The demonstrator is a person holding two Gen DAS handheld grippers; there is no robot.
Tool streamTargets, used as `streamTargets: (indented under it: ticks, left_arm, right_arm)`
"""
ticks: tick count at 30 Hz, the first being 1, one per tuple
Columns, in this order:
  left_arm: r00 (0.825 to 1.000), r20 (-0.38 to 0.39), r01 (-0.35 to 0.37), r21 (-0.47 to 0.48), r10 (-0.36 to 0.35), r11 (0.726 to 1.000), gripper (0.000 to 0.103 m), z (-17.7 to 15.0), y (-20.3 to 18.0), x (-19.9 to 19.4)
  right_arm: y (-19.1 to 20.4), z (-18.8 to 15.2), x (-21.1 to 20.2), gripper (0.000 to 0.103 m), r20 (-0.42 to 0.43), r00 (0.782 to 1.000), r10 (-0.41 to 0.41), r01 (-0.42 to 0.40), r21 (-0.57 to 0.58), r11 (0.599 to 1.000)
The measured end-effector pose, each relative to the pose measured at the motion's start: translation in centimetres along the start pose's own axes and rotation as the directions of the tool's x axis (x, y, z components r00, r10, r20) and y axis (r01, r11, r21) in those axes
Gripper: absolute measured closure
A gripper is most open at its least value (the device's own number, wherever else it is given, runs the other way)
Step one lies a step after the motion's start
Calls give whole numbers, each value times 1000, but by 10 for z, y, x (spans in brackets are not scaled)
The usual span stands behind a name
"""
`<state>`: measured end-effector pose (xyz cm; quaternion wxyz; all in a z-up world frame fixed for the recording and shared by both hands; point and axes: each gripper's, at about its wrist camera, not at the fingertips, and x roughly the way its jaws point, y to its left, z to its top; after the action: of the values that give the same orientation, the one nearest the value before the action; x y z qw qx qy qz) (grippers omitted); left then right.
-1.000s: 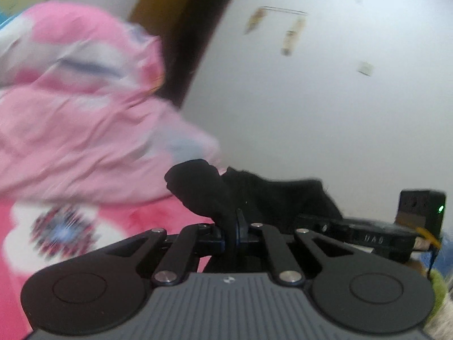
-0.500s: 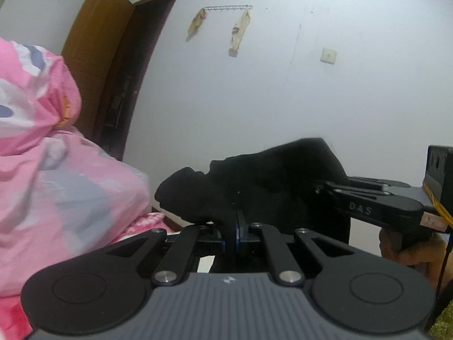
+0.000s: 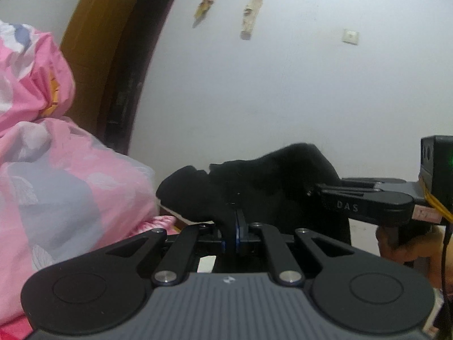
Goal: Fold clothes
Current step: 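Carry the folded shirt with both grippers onto the pink folded cloth and release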
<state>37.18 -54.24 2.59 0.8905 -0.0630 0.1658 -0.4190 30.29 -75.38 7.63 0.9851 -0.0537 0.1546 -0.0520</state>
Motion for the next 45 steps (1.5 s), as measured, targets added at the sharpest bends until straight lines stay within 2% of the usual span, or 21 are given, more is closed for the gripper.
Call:
streamTargets:
  ticks: [5,12,15,17,20,23,27,28,30,32,38,42,45]
  left_arm:
    - [997,-37,-65,-27,64,998,97,-11,36,30]
    - [987,-131,-112,-119,96,987,96,-44,86,58]
    - [981,-164,-131,-171,103,977,87,-56,106,65]
    - [979,-166,-152,-201,119,968,75,-59,118,68]
    - [973,-174,-189,-230,151,954,61,-63,131,71]
    - [967,-173,-229,-262,188,937,49,-62,138,65]
    - [956,-170,-282,-305,239,909,44,-59,144,54]
    - [953,-169,-295,-316,252,902,42,-59,146,51]
    - [948,-166,-313,-328,272,891,41,-54,149,42]
    - [948,-160,-313,-320,275,894,41,-45,145,25]
    - [956,-122,-289,-266,265,920,38,-4,128,-47]
    - [969,-78,-246,-190,235,950,32,32,109,-118]
    - [975,-91,-210,-98,201,973,29,53,84,-167]
  right_arm:
    - [14,-17,51,92,-64,998,20,-21,-16,1000]
    - [27,-47,116,88,-170,985,31,-30,7,1000]
    - [25,-60,134,67,-230,973,0,13,57,998]
    - [20,-63,141,43,-246,967,-63,89,97,991]
    - [5,-67,138,32,-239,963,-124,173,199,965]
    - [-19,-68,120,22,-190,958,-214,271,356,895]
    - [-53,-72,85,22,-143,936,-322,342,584,736]
    - [-58,-73,77,22,-137,933,-332,343,613,712]
    - [-61,-71,60,24,-125,928,-352,350,621,701]
    - [-59,-65,43,37,-120,923,-365,360,603,712]
    - [-40,-38,-24,64,-73,924,-375,355,531,770]
    - [-13,-20,-100,70,-29,941,-338,313,454,834]
    - [7,-8,-161,74,2,957,-291,266,404,875]
